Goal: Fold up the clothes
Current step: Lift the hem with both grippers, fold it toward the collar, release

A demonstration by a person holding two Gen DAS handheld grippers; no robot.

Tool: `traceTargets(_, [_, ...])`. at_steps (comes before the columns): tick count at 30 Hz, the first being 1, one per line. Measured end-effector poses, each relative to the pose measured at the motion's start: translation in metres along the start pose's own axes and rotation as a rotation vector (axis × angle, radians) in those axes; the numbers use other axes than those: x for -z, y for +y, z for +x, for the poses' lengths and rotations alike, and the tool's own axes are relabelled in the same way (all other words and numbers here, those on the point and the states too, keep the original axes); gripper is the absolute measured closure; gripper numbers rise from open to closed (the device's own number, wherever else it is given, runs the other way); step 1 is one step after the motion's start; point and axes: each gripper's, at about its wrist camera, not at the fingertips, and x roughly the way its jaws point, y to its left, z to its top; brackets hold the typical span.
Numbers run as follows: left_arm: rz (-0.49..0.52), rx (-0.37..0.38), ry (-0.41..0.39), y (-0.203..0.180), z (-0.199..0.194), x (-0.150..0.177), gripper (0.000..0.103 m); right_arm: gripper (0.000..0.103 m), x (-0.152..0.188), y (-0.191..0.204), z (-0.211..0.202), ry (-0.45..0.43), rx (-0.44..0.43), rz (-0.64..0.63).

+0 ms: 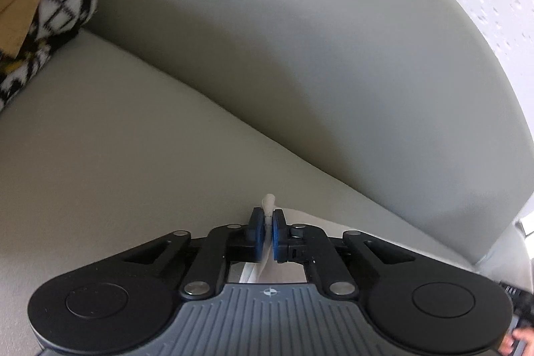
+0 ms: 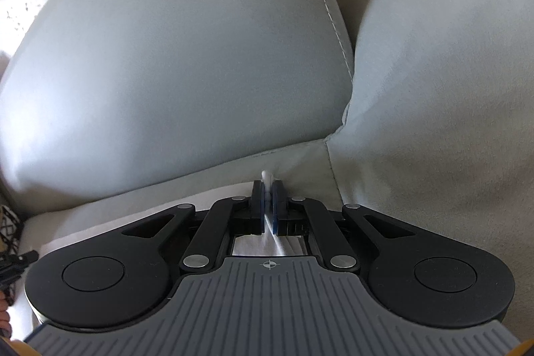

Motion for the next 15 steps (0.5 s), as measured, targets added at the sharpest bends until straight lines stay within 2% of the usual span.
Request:
traceTargets(3, [0.032, -0.053, -0.017, -0.011, -0.004, 0.002, 0.102, 0.100, 0.002, 0.009, -0.009, -0.040, 0.021, -0.016])
traceTargets(7, [0.048, -0.054, -0.051, -0.024, -0.026, 0.002, 0.102, 0.101, 0.004, 0.019, -0.030, -0.093, 0.034, -0.029])
traceTargets(11, [0.070, -0.034, -0.070, -0.040, -0.059, 0.004, 0.101, 0.101, 0.004, 0.025, -0.076, -0.132, 0.020, -0.022])
traceTargets(15, [0.063, -0.010, -0.082, -0.050, -0.106, 0.012, 0.101, 0.101, 0.018, 0.022, -0.138, -0.126, -0.011, 0.031])
